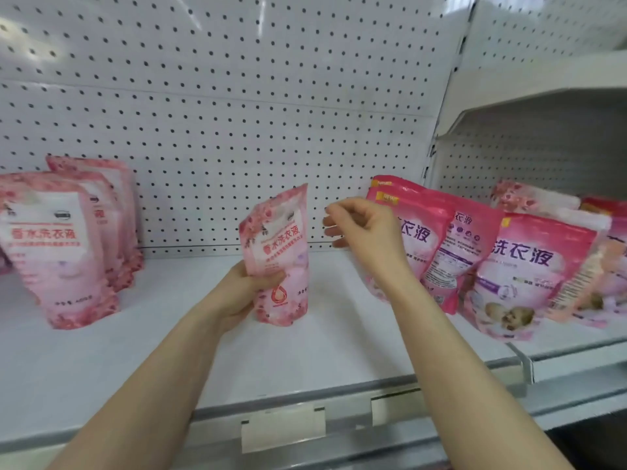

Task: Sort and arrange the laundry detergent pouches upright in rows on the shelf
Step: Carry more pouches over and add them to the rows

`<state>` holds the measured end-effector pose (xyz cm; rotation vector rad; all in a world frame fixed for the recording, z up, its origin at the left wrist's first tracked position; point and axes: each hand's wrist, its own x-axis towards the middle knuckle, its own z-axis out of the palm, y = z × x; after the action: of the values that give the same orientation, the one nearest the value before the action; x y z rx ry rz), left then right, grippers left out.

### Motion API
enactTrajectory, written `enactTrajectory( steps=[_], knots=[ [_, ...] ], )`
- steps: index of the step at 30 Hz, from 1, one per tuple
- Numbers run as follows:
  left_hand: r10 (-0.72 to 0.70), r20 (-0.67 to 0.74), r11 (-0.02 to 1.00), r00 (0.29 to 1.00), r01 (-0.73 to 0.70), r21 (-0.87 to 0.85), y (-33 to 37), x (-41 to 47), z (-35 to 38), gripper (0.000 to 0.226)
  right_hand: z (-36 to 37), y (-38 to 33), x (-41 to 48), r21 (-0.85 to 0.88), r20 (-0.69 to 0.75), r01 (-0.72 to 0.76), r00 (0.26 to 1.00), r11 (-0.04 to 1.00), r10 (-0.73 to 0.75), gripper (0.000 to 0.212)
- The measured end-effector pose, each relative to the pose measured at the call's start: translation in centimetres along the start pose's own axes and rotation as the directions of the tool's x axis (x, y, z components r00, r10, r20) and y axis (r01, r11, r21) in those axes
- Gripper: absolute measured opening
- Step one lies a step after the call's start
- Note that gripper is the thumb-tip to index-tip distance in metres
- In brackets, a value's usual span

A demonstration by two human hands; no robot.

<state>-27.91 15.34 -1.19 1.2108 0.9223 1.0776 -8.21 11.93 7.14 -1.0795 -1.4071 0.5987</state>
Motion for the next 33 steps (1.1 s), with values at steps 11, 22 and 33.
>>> enactTrajectory(
  steps=[11, 22, 33],
  knots=[
    [0.002, 0.099, 0.998, 0.995, 0.005, -0.068, -0.2, -0.5, 3.7, 0.057, -7.0, 4.0, -6.6, -0.194, -0.41, 0.088, 0.898, 0.977, -0.162, 0.017],
    [0.077, 0.002, 0.996, 0.997, -0.077, 0.042, -1.3, 0.8, 10.0, 0.05, -19.5, 9.0, -7.0, -0.229, -0.655, -0.381, 0.741, 0.896, 0.148, 0.045],
    [0.109, -0.128, 0.993, 0.986, -0.114, -0.028, -2.0, 0.7, 11.4, 0.02, -15.5, 8.4, -4.9, -0.202, -0.49, -0.355, 0.844, 0.913, 0.219, 0.013]
  ],
)
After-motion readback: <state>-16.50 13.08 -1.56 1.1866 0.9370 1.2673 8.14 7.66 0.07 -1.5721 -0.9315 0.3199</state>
